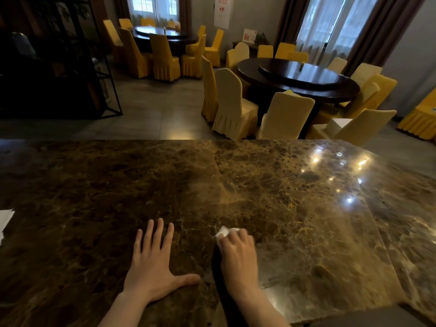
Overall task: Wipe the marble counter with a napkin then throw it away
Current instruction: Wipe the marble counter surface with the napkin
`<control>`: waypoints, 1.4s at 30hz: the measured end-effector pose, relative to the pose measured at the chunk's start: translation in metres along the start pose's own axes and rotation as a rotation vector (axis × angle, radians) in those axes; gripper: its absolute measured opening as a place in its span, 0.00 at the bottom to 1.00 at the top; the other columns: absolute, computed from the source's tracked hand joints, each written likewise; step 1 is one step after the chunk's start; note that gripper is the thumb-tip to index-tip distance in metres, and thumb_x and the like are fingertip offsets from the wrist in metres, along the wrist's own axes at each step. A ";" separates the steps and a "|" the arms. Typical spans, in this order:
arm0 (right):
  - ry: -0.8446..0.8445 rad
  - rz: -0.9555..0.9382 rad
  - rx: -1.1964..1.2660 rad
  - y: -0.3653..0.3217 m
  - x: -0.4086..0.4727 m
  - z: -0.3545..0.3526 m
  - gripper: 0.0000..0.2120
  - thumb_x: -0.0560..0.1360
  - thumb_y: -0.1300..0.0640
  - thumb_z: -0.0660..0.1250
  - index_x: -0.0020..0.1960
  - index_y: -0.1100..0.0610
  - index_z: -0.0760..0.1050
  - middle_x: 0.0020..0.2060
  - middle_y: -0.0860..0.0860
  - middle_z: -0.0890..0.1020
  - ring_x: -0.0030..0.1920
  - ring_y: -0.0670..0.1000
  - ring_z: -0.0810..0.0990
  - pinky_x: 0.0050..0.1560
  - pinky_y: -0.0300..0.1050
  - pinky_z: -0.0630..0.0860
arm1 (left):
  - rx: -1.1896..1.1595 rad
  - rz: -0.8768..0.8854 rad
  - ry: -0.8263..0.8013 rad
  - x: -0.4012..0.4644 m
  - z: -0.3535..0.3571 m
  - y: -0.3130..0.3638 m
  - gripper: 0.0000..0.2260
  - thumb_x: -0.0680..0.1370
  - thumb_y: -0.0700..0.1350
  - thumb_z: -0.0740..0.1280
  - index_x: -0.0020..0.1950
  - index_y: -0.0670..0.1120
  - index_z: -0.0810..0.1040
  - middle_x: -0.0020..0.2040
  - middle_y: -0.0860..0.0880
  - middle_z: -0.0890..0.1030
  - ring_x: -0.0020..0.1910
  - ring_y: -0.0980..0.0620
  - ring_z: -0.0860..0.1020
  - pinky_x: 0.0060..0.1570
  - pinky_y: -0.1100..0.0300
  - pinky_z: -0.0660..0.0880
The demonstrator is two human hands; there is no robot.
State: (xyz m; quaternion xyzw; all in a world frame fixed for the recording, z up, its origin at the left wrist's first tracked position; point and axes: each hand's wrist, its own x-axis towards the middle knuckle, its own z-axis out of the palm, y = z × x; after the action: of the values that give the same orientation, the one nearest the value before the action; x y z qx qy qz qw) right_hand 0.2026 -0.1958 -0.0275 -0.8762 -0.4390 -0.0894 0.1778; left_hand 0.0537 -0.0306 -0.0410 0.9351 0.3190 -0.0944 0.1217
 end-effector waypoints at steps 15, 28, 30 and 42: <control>-0.019 0.061 0.011 0.023 -0.006 -0.002 0.08 0.67 0.61 0.75 0.43 0.53 0.80 0.40 0.48 0.78 0.43 0.52 0.71 0.42 0.45 0.67 | 0.005 -0.019 -0.031 0.001 -0.004 0.002 0.70 0.52 0.93 0.44 0.80 0.52 0.25 0.79 0.49 0.22 0.76 0.47 0.19 0.81 0.39 0.29; 0.192 0.569 0.394 0.113 0.025 -0.048 0.08 0.75 0.63 0.71 0.49 0.52 0.86 0.43 0.49 0.86 0.45 0.51 0.83 0.49 0.50 0.79 | 0.028 -0.023 -0.045 -0.001 -0.008 0.006 0.69 0.52 0.93 0.42 0.78 0.52 0.24 0.80 0.48 0.23 0.78 0.46 0.22 0.81 0.40 0.30; 0.137 0.658 0.413 0.128 0.037 -0.052 0.09 0.75 0.63 0.70 0.49 0.52 0.86 0.44 0.51 0.87 0.48 0.54 0.84 0.52 0.53 0.80 | 0.040 -0.021 -0.043 -0.002 -0.009 0.006 0.69 0.52 0.93 0.41 0.77 0.51 0.23 0.80 0.48 0.23 0.78 0.45 0.22 0.81 0.40 0.30; -0.069 0.039 0.087 0.081 0.010 -0.028 0.08 0.74 0.65 0.70 0.49 0.55 0.81 0.45 0.49 0.79 0.47 0.51 0.75 0.45 0.41 0.69 | 0.038 -0.023 -0.036 -0.001 -0.009 0.006 0.69 0.52 0.93 0.42 0.77 0.52 0.23 0.80 0.48 0.23 0.78 0.46 0.22 0.82 0.40 0.31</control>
State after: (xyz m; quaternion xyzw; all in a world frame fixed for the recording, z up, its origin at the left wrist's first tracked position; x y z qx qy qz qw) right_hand 0.2731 -0.2438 -0.0172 -0.8785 -0.4313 -0.0365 0.2021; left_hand 0.0571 -0.0333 -0.0312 0.9316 0.3259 -0.1186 0.1087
